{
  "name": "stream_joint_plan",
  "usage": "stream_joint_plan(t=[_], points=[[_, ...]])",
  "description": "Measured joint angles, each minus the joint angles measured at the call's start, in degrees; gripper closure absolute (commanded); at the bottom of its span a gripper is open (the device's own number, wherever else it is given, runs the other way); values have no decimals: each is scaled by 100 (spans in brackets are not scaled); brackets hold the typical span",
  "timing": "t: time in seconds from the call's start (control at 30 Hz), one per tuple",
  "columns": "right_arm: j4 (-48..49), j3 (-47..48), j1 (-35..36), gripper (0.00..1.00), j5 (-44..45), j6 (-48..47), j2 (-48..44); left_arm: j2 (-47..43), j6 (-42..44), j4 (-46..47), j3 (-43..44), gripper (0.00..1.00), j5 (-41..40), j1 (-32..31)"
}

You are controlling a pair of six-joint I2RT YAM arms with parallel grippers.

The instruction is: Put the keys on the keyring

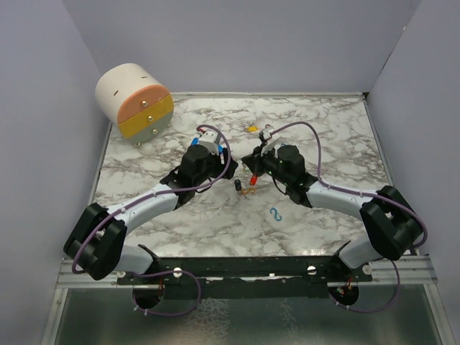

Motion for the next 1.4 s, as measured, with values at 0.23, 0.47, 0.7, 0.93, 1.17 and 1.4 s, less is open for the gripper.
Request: stream_joint_plan(t=[0.23, 0.47, 0.7, 0.93, 1.17, 1.4], points=[[-164, -4, -490, 99, 385, 168, -28, -352, -140, -339, -7, 12, -885, 2], [-308, -120, -1611, 99, 789, 625, -24, -492, -223, -358, -37, 10, -1338, 4], [-448, 72, -2391, 99, 1104, 887, 321, -428, -273, -323, -44, 10, -1412, 4], [-645, 341, -2568, 99, 1333, 1056, 804, -229, -275, -326, -44, 10, -1412, 4], [-699, 581, -2837, 97, 1545, 1200, 892, -219, -295, -293, -44, 10, -1410, 4], [-798, 1268, -2931, 63, 1731, 1220, 1355, -205, -295, -289, -44, 10, -1410, 4]])
